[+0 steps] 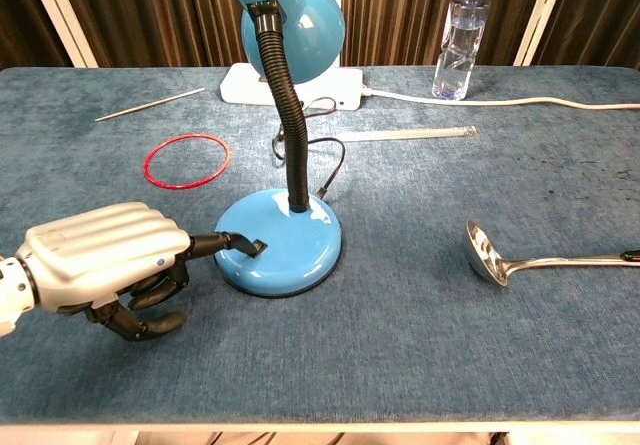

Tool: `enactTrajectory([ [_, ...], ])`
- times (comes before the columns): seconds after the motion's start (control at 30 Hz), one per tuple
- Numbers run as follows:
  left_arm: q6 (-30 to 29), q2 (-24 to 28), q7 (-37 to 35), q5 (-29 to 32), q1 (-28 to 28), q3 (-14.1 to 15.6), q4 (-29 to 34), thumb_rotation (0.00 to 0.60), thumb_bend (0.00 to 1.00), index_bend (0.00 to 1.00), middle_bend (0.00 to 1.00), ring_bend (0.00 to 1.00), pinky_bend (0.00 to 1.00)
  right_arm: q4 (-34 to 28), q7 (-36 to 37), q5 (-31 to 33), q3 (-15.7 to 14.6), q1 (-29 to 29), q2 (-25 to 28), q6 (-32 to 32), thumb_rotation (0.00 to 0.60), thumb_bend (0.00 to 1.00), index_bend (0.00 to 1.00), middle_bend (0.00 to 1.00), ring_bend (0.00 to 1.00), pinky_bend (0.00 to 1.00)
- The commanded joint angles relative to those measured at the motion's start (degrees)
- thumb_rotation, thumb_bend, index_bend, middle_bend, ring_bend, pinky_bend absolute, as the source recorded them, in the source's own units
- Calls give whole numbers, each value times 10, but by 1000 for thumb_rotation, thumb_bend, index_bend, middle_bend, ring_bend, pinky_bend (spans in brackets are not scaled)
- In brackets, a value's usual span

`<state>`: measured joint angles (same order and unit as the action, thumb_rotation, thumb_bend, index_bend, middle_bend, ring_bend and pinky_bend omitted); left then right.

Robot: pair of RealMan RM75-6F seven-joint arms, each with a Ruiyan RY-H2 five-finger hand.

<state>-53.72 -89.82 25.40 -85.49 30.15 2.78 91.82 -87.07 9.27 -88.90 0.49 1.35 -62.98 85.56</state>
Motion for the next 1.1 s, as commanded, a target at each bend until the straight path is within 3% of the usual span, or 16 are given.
enactTrajectory([
  [0.03,-2,-1,0,-1,1,1,0,600,389,226,819,693,725,0,0,0,0,0,0,0,600,153,0,0,0,0],
  [0.17,-17,2,-7,-11,0,2,3,600,389,218,819,692,724,0,1,0,1,-1,1,2,600,152,0,0,0,0],
  [0.3,-63,21,-24,-31,-12,-2,20,600,389,133,819,693,724,0,3,0,1,-1,2,3,600,152,0,0,0,0],
  [0.47,-190,61,-78,-76,-52,-18,29,600,373,112,800,690,719,0,5,-1,2,-1,3,4,600,152,0,0,0,0],
  [0.6,-289,94,-115,-83,-97,-33,7,600,297,157,696,622,655,-2,6,-4,1,-1,4,5,600,152,0,0,0,0],
  [0.7,-324,122,-123,-52,-127,-43,-6,600,153,155,445,342,489,-4,4,-6,1,0,3,6,600,152,0,0,0,0],
  [0.77,-347,138,-114,-44,-143,-48,-27,600,62,131,201,69,246,-5,1,-8,1,0,1,6,600,152,0,0,0,0],
  [0.8,-360,140,-115,-46,-150,-50,-40,600,31,124,125,8,142,-6,0,-9,1,1,1,7,600,152,0,0,0,0],
  [0.87,-379,144,-133,-38,-167,-51,-61,600,2,119,80,0,38,-6,-6,-11,1,1,-1,9,600,151,0,0,0,0],
  [0.93,-377,151,-160,-23,-177,-50,-68,600,0,114,78,0,6,-7,-12,-13,1,0,-2,12,600,152,0,0,0,0],
  [1.1,-335,188,-217,8,-187,-44,-74,600,0,86,86,0,0,-16,-24,-22,1,-1,0,21,600,151,0,0,0,0],
])
